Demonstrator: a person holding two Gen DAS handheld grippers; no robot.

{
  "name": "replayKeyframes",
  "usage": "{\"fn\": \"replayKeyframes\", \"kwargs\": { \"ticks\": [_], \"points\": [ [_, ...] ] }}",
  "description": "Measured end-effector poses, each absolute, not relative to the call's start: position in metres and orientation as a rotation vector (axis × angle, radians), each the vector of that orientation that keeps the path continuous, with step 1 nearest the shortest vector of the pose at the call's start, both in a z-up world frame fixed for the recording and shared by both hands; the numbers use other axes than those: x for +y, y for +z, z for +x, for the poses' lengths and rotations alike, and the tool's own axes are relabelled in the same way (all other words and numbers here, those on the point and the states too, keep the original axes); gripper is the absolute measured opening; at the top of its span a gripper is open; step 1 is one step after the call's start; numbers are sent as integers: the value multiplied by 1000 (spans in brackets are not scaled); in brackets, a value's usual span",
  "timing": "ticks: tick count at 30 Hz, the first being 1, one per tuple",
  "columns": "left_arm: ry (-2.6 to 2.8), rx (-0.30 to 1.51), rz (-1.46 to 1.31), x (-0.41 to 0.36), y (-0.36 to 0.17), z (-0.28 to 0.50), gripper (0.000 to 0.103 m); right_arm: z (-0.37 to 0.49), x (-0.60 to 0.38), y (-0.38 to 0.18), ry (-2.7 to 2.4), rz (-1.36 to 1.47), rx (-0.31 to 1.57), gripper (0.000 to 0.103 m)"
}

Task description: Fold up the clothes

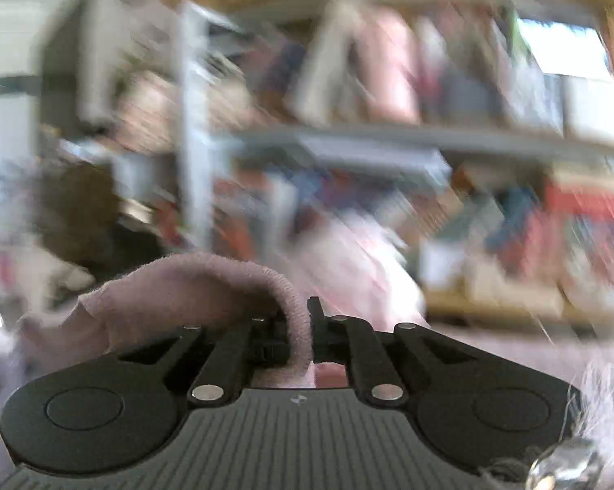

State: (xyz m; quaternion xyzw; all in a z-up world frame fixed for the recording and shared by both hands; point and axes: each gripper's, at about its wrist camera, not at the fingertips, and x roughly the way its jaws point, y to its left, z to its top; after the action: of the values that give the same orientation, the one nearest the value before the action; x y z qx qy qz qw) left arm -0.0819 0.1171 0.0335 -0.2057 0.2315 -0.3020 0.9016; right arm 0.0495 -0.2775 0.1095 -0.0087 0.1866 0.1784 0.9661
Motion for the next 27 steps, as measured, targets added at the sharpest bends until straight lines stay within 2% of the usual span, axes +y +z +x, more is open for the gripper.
{"fn": "replayKeyframes", "kwargs": {
  "ticks": [3,5,6,7,8,9,10,11,14,20,22,24,27],
  "points": [
    [-593,555,-404,115,17,-81,13,112,-281,65,178,-108,549,7],
    [-526,526,-358,119,20,-84,16,132,-288,41,143,-103,627,8],
    [-502,508,-340,121,23,-85,23,138,-290,31,129,-109,642,11],
    [-500,495,-343,121,25,-82,34,144,-292,23,114,-118,657,19],
    [-498,482,-347,121,27,-80,41,149,-292,16,94,-136,667,25],
    [-498,479,-353,119,29,-77,56,153,-291,9,76,-153,677,36],
    [-494,481,-352,114,30,-71,62,154,-292,4,66,-160,681,43],
    [-493,481,-333,107,33,-64,66,152,-293,2,63,-152,677,46],
    [-493,471,-251,82,43,-41,66,144,-302,2,61,-102,656,54],
    [-378,452,37,35,48,2,68,81,-330,39,184,84,574,69],
    [-255,450,136,29,40,8,70,51,-330,47,229,69,565,81],
    [-236,483,113,38,29,13,73,21,-326,53,274,31,564,87],
    [-279,554,-54,59,14,23,72,-10,-316,45,359,23,573,89]
  ]
}}
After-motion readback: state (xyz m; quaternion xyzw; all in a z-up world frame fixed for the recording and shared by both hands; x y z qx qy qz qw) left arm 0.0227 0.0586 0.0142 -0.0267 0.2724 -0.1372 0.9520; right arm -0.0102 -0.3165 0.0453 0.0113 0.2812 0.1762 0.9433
